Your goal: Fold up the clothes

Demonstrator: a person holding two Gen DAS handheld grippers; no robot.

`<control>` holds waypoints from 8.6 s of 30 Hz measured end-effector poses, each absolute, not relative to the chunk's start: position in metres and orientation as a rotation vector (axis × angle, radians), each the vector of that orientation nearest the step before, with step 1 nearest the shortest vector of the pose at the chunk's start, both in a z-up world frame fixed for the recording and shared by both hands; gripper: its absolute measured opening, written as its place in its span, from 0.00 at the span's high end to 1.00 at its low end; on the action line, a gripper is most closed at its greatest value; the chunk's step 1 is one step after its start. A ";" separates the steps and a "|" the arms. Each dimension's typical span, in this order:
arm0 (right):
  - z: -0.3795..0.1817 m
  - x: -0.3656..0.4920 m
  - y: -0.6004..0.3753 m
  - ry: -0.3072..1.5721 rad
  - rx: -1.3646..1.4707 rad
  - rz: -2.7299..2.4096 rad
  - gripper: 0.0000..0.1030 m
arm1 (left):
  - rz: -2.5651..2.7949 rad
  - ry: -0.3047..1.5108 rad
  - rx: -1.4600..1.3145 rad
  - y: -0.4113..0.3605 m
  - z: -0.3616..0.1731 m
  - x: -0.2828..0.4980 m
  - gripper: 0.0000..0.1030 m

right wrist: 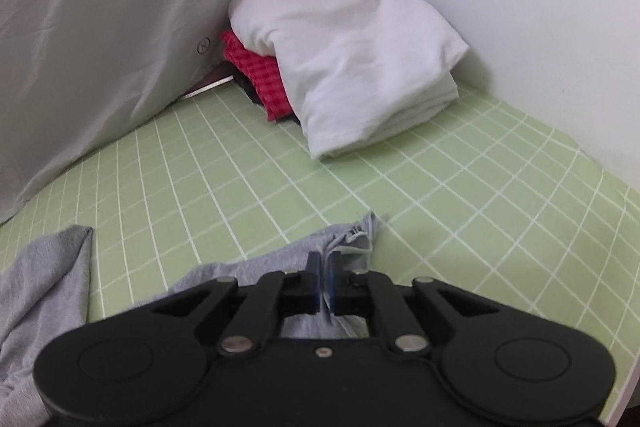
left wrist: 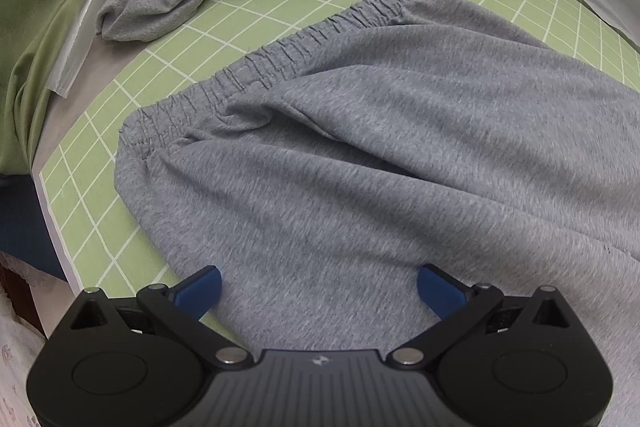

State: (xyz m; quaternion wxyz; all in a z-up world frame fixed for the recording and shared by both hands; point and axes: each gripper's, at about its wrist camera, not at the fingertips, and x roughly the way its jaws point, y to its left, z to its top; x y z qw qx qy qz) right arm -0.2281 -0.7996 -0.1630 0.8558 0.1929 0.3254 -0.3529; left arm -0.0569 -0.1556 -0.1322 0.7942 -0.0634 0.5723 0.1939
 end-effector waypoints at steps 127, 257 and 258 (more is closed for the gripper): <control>-0.127 -0.103 -0.702 0.699 -0.018 -0.714 0.98 | 0.179 1.156 -0.088 -0.146 -0.137 0.013 0.00; -0.180 -0.101 -0.642 0.954 0.398 -0.524 0.23 | 0.132 0.957 -0.436 -0.098 -0.122 0.128 0.65; -0.180 -0.102 -0.643 0.953 0.401 -0.528 0.22 | 0.139 0.951 -0.448 -0.097 -0.123 0.132 0.65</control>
